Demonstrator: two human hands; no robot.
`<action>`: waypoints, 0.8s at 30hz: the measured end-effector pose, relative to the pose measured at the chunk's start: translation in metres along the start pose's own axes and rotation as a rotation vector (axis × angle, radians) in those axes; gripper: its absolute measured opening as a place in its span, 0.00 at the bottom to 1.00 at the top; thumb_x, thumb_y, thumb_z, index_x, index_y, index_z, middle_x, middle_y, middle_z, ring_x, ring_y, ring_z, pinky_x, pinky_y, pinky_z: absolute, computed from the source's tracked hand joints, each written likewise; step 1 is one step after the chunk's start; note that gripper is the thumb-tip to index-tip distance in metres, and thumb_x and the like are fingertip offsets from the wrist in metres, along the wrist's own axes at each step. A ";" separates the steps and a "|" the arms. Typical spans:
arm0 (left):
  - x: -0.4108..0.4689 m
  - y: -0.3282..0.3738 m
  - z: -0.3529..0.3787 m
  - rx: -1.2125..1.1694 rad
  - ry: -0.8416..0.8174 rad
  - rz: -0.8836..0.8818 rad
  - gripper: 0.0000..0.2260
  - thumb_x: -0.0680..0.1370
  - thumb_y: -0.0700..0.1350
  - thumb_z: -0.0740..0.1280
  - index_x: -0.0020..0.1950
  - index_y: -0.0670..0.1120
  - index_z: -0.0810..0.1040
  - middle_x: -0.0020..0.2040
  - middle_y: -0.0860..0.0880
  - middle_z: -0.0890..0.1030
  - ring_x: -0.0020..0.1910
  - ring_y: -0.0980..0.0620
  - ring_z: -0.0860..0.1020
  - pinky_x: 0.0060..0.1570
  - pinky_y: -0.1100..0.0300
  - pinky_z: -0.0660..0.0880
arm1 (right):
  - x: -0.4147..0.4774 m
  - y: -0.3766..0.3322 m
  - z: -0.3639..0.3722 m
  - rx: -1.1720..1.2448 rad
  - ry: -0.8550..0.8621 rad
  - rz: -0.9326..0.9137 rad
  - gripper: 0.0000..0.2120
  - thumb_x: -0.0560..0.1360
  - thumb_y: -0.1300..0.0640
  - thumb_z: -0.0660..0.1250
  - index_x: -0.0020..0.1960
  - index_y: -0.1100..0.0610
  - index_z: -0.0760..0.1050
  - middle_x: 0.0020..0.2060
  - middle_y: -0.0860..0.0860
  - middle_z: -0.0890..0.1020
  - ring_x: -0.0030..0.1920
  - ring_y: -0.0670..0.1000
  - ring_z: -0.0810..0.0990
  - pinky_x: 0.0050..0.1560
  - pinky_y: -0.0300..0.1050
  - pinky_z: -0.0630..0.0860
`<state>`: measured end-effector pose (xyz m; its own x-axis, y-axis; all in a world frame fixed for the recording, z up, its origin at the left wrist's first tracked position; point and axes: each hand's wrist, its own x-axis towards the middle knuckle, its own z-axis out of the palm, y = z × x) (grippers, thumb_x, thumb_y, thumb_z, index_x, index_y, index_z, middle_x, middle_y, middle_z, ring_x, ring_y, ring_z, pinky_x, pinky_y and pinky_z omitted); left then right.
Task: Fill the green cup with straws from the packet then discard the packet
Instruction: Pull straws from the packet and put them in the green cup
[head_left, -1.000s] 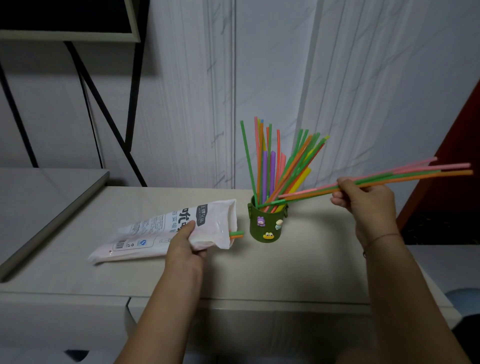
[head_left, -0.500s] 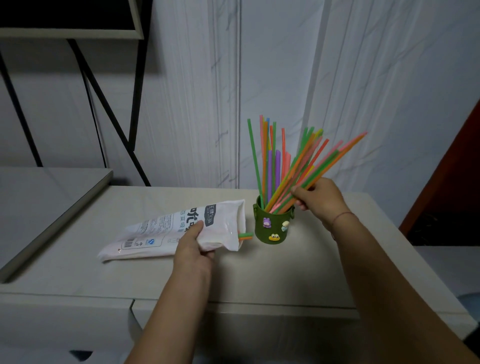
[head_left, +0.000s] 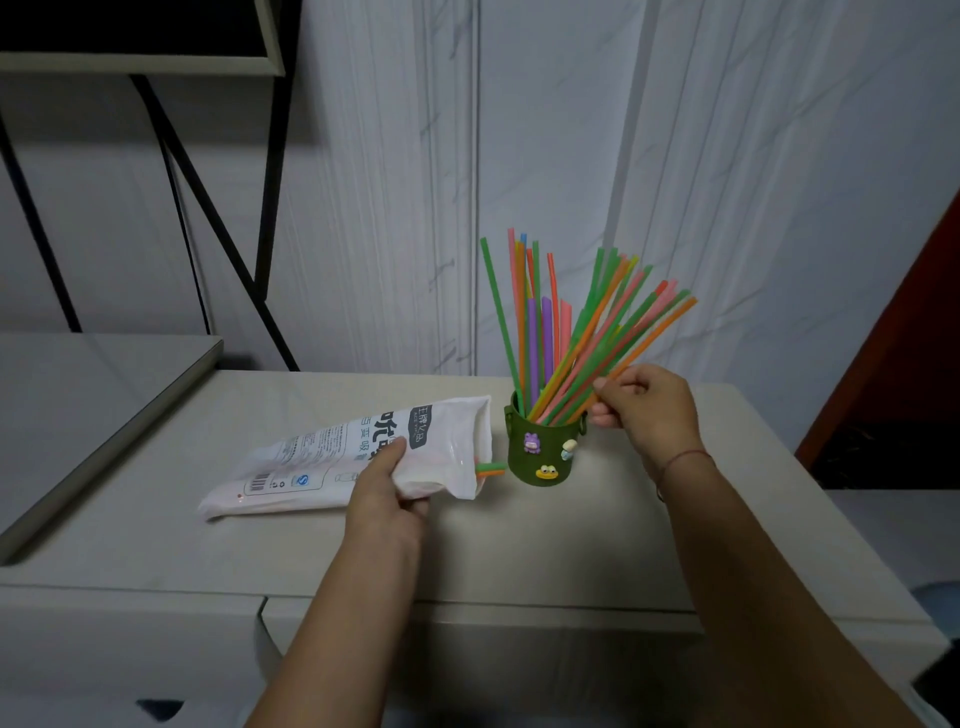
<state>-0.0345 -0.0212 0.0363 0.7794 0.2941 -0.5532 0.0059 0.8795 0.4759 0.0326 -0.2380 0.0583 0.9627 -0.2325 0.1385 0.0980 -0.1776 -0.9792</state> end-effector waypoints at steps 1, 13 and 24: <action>-0.001 0.000 0.000 -0.005 -0.008 0.002 0.11 0.75 0.34 0.67 0.56 0.43 0.76 0.51 0.47 0.81 0.39 0.51 0.79 0.32 0.59 0.79 | -0.001 0.002 0.001 -0.003 -0.001 0.010 0.07 0.74 0.61 0.68 0.38 0.61 0.75 0.29 0.57 0.80 0.28 0.51 0.79 0.40 0.47 0.81; -0.005 -0.008 -0.002 0.073 -0.045 0.230 0.15 0.70 0.34 0.73 0.54 0.45 0.79 0.56 0.45 0.83 0.51 0.48 0.83 0.54 0.50 0.79 | -0.059 -0.009 0.018 0.275 -0.353 0.536 0.11 0.78 0.52 0.61 0.43 0.59 0.75 0.28 0.51 0.79 0.25 0.44 0.78 0.30 0.40 0.78; -0.020 -0.022 0.002 0.366 -0.203 0.679 0.19 0.66 0.40 0.77 0.56 0.47 0.81 0.48 0.54 0.86 0.47 0.58 0.84 0.42 0.66 0.79 | -0.082 -0.004 0.046 0.808 -0.437 0.898 0.15 0.80 0.54 0.58 0.58 0.63 0.75 0.51 0.58 0.80 0.47 0.58 0.78 0.42 0.54 0.75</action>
<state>-0.0491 -0.0474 0.0387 0.7852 0.6167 0.0565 -0.3331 0.3436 0.8781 -0.0346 -0.1740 0.0442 0.7578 0.3901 -0.5230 -0.6483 0.5408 -0.5360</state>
